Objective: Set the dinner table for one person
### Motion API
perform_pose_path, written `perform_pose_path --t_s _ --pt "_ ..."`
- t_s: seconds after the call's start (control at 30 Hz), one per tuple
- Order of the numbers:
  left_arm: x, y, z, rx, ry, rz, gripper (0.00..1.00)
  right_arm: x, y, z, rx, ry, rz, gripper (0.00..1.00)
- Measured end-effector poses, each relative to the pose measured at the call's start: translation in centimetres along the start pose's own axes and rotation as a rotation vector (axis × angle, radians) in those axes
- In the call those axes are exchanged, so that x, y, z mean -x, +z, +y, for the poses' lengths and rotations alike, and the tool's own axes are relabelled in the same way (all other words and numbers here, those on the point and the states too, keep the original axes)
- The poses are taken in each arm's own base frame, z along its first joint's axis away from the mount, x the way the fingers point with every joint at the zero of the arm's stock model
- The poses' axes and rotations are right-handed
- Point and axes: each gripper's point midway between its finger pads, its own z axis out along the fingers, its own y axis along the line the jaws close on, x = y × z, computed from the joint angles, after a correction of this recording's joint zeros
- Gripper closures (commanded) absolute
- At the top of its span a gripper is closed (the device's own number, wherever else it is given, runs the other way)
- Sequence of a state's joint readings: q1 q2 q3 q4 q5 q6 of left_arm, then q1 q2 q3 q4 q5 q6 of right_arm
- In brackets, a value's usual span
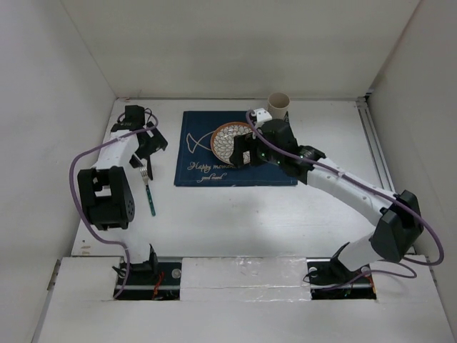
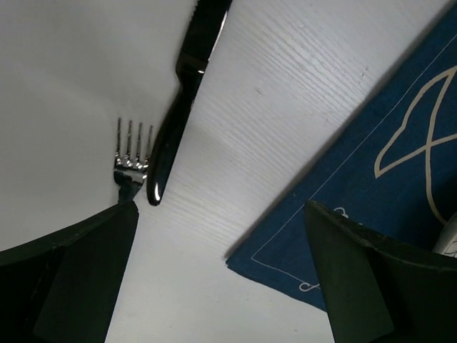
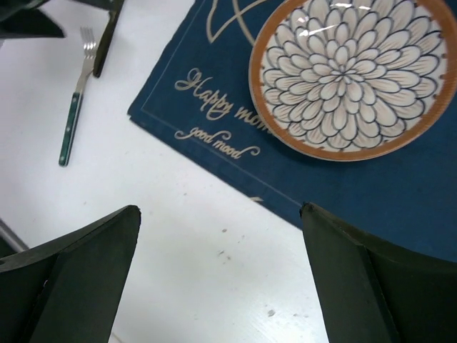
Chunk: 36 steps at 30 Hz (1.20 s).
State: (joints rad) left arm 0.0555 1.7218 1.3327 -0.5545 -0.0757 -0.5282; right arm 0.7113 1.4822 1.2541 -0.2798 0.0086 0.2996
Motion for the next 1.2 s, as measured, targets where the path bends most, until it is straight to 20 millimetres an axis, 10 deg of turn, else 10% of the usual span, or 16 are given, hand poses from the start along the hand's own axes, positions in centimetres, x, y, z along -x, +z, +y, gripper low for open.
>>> perform_pose_path --t_s 0.37,0.83,1.2 --pt "-3.3 6.2 -1.5 -0.009 0.023 0.166 0.01 -1.3 -0.6 2.0 0.066 -0.013 -0.004 0.00" --pt "-2.9 6.3 -1.9 -0.012 0.024 0.161 0.04 -1.8 -0.6 2.7 0.086 -0.020 0.001 0.00" --pt "4.0 4.0 -1.0 0.065 0.074 -0.003 0.01 -3.3 0.4 3.6 0.107 -0.033 0.042 0.00"
